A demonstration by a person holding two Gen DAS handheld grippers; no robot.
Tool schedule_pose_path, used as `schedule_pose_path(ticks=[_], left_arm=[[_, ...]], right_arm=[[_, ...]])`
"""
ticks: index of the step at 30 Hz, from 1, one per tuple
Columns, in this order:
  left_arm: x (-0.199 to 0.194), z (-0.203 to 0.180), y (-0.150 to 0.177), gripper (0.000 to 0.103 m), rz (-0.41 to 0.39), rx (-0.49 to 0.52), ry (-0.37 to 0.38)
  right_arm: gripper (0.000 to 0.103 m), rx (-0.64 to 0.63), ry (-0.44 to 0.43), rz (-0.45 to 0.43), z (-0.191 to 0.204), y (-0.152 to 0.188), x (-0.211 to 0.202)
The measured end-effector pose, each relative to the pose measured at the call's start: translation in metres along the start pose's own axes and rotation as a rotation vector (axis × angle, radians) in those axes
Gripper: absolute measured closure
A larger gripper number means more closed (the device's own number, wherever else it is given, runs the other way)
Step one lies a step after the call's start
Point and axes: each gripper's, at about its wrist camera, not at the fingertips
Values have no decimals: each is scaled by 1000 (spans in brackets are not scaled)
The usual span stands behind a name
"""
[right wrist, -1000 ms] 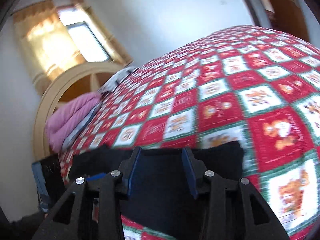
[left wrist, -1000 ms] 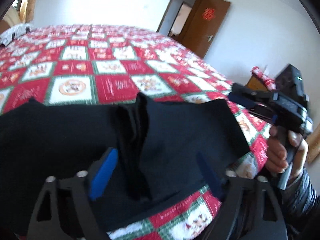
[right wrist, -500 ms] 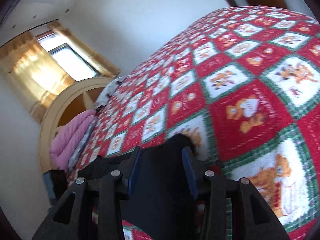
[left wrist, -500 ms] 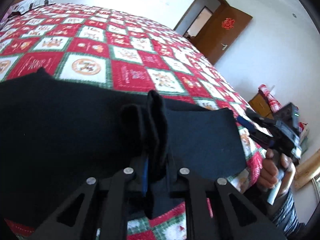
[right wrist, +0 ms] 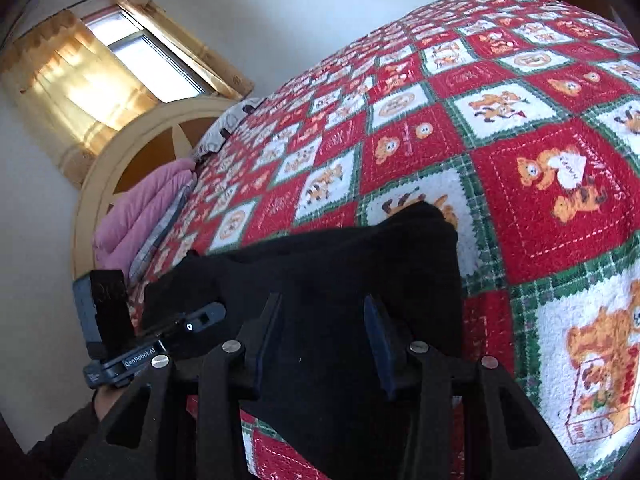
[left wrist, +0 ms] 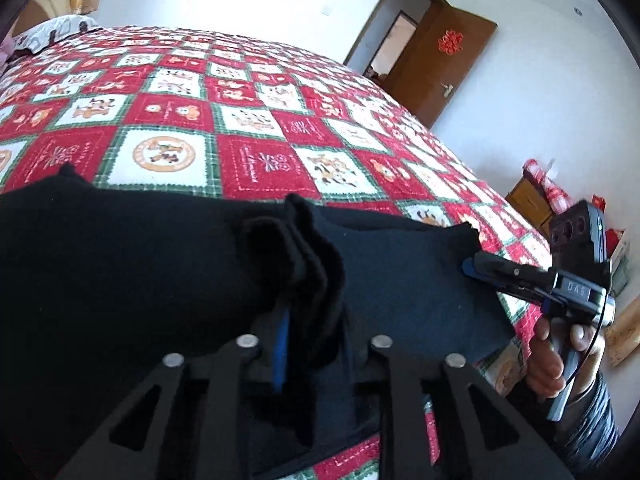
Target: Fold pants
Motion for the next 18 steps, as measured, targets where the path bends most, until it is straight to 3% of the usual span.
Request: schedule_pose_path(ticks=[2, 5, 9, 13, 16, 18], left_arm=[[-5, -4, 0, 50, -22, 13, -13], [-14, -15, 0, 26, -68, 93, -92], [0, -23, -2, 25, -29, 238, -314], [6, -9, -3, 20, -18, 199, -313], [1, -8, -3, 20, -20, 198, -301], [-10, -7, -3, 20, -38, 187, -291]], right_arm=[[60, -4, -2, -25, 2, 1, -7], [60, -39, -77, -71, 16, 0, -18], [60, -133, -178, -27, 39, 8, -16], [60, -232, -175, 105, 57, 28, 8], [60, -284, -28, 185, 59, 41, 33], [60, -269, -38, 184, 55, 41, 35]])
Point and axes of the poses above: each gripper's, at about its wrist camera, not at the fingertips, and x roughly the way its jaws point, z to its left, y to its underside, and after that the axes turned 4 degrees about x, right-handed
